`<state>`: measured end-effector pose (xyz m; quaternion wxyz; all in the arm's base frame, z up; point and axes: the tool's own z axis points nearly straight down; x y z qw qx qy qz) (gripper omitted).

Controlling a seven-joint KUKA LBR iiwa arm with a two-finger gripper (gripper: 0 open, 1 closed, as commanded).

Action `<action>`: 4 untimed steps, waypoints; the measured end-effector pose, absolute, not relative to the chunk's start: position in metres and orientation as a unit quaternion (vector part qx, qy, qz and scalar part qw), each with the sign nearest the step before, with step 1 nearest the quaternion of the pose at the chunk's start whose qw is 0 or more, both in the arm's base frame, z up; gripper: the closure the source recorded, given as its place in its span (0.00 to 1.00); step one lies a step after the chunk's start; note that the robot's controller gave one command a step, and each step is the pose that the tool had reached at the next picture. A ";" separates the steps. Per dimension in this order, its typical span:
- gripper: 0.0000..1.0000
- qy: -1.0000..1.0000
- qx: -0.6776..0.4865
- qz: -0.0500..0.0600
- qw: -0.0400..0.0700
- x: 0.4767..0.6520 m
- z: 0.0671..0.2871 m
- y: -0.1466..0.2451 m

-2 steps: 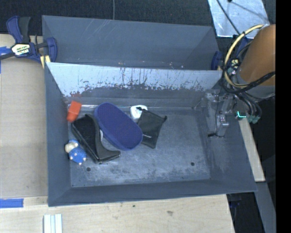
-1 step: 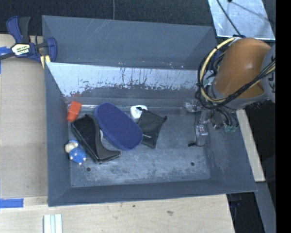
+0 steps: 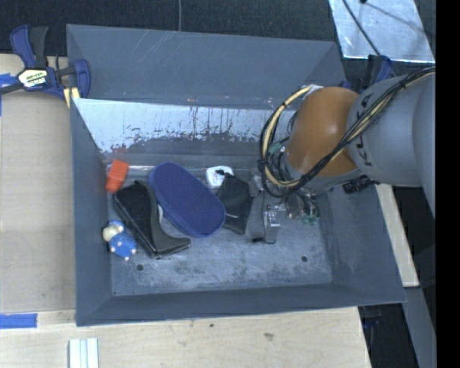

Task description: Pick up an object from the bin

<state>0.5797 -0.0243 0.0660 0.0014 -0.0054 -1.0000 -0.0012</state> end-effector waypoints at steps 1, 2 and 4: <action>0.00 -1.000 0.018 -0.001 0.001 0.533 0.076 0.043; 1.00 -1.000 0.015 0.000 -0.001 0.536 0.076 0.038; 1.00 -0.998 0.066 0.001 -0.007 0.543 0.279 0.015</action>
Offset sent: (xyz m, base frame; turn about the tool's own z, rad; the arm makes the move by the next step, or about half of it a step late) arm -0.0447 0.0627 0.0097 -0.0396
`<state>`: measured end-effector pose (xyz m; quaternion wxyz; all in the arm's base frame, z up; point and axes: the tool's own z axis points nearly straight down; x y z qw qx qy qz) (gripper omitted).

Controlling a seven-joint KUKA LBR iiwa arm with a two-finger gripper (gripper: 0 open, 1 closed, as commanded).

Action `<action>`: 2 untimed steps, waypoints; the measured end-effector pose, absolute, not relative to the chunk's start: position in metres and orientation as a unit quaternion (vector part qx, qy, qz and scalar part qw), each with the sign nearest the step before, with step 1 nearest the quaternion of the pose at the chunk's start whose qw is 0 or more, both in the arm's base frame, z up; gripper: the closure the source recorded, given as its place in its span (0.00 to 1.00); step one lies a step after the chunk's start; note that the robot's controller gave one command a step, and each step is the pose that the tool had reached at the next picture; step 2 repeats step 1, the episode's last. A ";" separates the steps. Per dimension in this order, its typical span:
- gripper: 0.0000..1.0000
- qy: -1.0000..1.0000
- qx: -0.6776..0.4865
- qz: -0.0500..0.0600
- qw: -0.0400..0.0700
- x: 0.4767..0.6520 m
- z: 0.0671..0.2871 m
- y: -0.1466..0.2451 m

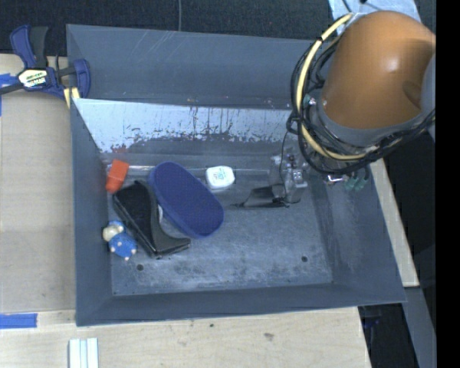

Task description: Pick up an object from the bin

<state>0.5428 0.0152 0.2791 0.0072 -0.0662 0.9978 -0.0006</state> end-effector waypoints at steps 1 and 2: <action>1.00 0.984 -0.179 -0.001 0.001 0.525 0.268 -0.032; 1.00 0.984 -0.179 -0.001 0.001 0.525 0.268 -0.032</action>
Offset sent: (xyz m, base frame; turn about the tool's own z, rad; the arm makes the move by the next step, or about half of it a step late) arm -0.0179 -0.0454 -0.0118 -0.2312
